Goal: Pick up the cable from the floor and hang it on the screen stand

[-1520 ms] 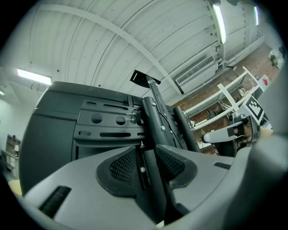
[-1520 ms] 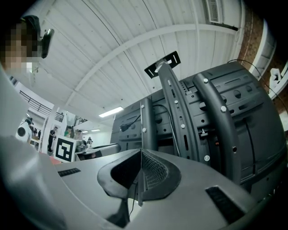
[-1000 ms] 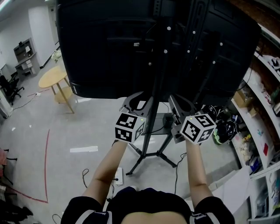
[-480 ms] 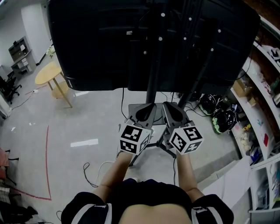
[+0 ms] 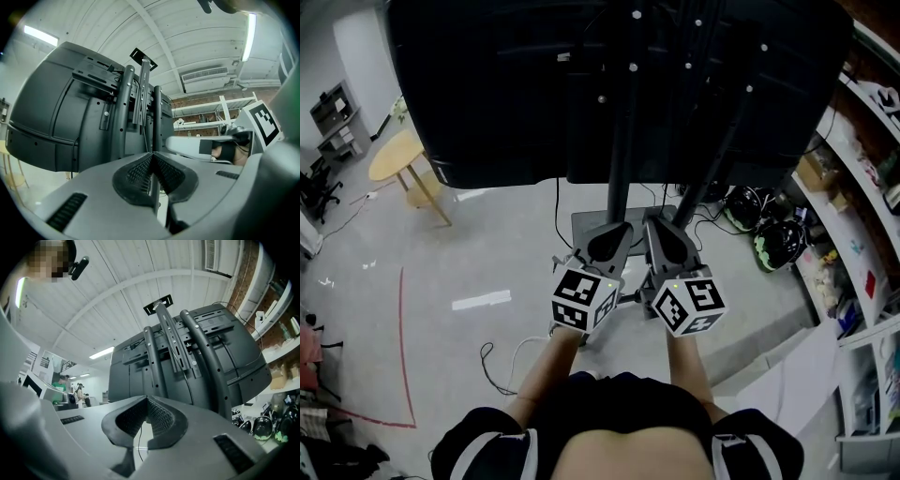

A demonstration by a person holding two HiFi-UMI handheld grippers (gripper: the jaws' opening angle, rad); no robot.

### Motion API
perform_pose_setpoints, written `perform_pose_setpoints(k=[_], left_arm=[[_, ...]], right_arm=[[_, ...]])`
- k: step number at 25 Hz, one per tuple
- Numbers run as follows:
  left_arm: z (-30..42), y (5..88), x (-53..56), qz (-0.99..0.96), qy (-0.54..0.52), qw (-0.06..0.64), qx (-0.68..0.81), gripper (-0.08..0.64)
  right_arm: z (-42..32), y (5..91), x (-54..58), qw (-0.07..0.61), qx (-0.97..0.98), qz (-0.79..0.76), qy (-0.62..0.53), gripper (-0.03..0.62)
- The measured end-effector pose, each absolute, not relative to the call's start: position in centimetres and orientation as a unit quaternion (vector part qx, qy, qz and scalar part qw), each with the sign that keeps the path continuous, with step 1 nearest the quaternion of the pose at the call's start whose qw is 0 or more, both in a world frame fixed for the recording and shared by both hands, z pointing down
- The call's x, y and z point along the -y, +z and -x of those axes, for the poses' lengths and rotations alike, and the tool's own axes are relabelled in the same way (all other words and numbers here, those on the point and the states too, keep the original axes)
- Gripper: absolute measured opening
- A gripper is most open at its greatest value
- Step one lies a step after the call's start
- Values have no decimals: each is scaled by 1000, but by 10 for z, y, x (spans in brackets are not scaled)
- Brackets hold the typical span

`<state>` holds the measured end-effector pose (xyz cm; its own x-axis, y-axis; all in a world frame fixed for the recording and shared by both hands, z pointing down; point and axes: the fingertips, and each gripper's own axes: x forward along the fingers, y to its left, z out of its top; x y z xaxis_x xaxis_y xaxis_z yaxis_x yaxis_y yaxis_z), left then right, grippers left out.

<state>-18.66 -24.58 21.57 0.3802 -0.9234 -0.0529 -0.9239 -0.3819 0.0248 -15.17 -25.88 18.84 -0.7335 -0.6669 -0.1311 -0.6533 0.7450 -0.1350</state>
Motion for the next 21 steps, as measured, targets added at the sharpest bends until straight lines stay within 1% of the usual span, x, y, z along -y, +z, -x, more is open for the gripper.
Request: perform_pose_setpoints(k=[7, 21], left_arm=[[191, 226, 241, 830, 13, -1, -557, 8], [212, 242, 231, 831, 2, -19, -557, 8]], right_arm=[[146, 192, 260, 92, -920, 378, -43, 23], [167, 199, 252, 79, -927, 365, -43, 23]])
